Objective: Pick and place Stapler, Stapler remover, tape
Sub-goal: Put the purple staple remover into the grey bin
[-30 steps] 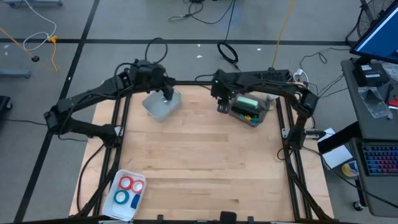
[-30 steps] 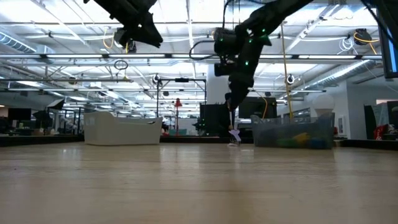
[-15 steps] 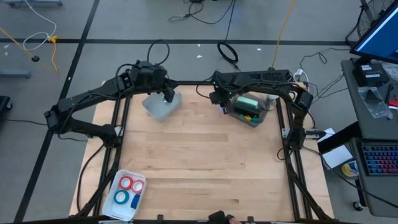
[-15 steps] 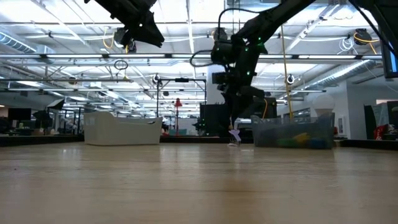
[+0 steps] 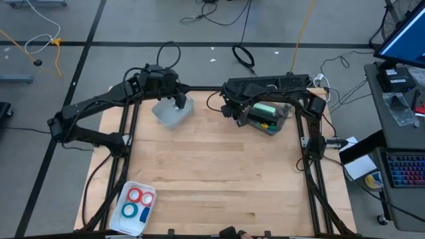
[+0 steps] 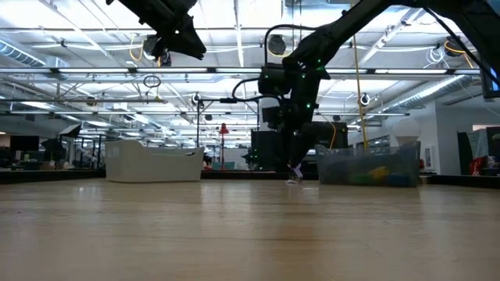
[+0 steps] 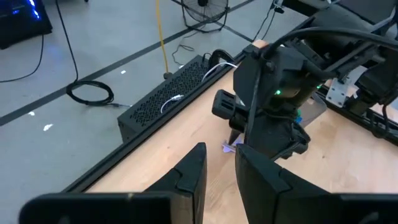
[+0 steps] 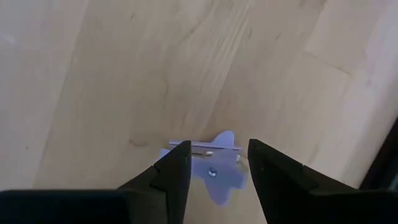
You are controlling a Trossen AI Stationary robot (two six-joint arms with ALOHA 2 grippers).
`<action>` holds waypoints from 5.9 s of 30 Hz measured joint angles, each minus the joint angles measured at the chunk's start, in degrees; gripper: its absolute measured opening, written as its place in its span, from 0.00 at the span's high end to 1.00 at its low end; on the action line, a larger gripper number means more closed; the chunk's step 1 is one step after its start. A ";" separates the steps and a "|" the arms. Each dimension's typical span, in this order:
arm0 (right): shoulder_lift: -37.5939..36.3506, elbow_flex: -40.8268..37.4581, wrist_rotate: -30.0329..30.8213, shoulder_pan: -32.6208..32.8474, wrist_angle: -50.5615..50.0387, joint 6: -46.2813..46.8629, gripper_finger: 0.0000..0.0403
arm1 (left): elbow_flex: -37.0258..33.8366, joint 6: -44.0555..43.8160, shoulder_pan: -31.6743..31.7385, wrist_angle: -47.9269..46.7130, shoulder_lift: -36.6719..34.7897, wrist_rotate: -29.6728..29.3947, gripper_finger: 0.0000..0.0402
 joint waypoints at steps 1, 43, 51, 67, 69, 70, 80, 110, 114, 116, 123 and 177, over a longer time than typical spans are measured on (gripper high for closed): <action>0.21 0.00 0.06 0.01 0.29 0.17 0.63 | 0.00 0.00 0.00 0.00 0.00 0.00 0.78; 0.38 -0.02 2.67 3.23 -1.31 3.37 1.00 | -0.02 -0.48 -0.94 0.52 6.12 1.77 0.78; 0.17 -0.02 3.18 4.71 -1.20 5.49 1.00 | -0.02 -0.57 -0.94 0.50 6.12 1.76 0.78; -3.64 1.53 2.71 1.17 -6.06 21.76 0.76 | -0.02 -0.37 -0.94 1.36 6.11 1.79 0.78; -3.64 1.53 2.67 1.21 -6.07 22.12 0.71 | -0.02 -0.36 -0.94 1.44 6.10 1.78 0.78; -3.64 1.53 2.67 1.28 -6.04 22.08 0.69 | -0.02 -0.35 -0.94 1.44 6.10 1.77 0.78; -0.70 1.44 2.61 1.43 -6.02 22.28 0.67 | -0.02 -0.67 -0.94 1.44 6.10 1.78 0.78; 5.39 1.62 7.46 2.21 -4.15 23.28 0.89 | -0.02 -1.03 -0.98 1.91 6.10 1.70 0.78; 3.13 4.37 9.10 2.46 -4.25 23.57 0.86 | -0.02 -1.03 -0.98 2.01 6.10 1.68 0.78; 2.06 5.86 9.02 2.22 -5.82 24.66 0.85 | -0.02 -1.04 -0.98 2.33 6.10 1.68 0.78; 0.94 8.44 4.20 1.01 -12.11 31.95 0.84 | -0.02 -0.82 -0.98 3.28 6.10 1.68 0.78; 1.37 2.31 4.09 3.46 -13.63 37.54 0.61 | -0.02 -0.28 -0.98 3.54 6.10 1.72 0.78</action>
